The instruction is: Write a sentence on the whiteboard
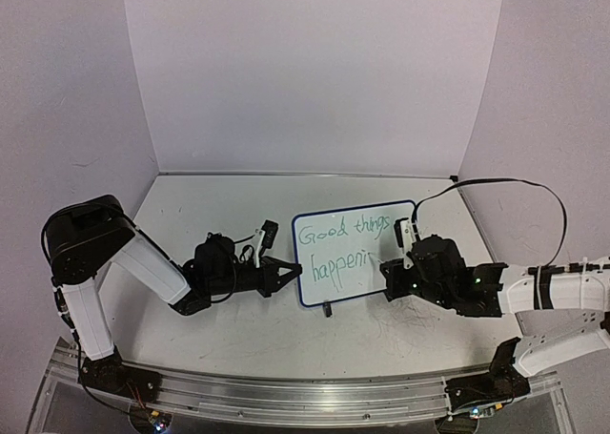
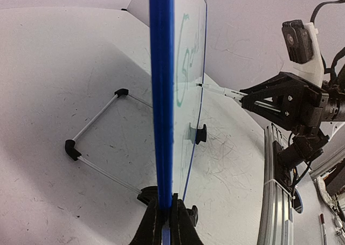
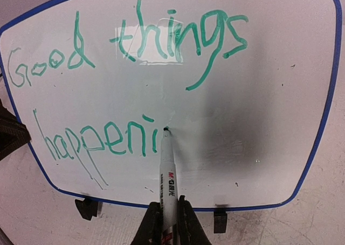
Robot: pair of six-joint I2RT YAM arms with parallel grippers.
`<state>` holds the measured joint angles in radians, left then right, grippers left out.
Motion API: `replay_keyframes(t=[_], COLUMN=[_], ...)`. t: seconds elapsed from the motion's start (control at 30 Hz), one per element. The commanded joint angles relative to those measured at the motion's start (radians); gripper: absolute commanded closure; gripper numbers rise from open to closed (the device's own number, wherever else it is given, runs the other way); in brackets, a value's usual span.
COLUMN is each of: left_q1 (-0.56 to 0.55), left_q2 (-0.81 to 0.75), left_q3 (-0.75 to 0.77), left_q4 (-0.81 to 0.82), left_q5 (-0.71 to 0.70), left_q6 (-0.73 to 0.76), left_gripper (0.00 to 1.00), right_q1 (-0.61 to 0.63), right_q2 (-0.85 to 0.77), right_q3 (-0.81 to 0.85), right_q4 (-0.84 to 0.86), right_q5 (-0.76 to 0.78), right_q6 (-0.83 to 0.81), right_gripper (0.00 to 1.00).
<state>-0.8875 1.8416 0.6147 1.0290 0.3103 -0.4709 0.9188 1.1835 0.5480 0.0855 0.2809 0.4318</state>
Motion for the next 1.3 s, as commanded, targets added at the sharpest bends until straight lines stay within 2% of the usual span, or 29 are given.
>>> replay_keyframes(t=[0.0, 0.47, 1.27], left_q1=[0.002, 0.002, 0.002], left_q2=[-0.041, -0.041, -0.041], left_q3=[-0.004, -0.003, -0.006], left_q4=[0.009, 0.008, 0.006], left_q5=[-0.011, -0.01, -0.011], left_q6=[0.025, 0.022, 0.025], left_gripper=[1.0, 1.0, 1.0], right_q1=[-0.004, -0.002, -0.003], right_q2=[-0.006, -0.026, 0.008], right_q3=[0.006, -0.029, 0.039], right_q4=[-0.025, -0.037, 0.04], right_q5=[-0.01, -0.035, 0.044], right_q6=[0.01, 0.036, 0.001], right_gripper=[1.0, 1.0, 1.0])
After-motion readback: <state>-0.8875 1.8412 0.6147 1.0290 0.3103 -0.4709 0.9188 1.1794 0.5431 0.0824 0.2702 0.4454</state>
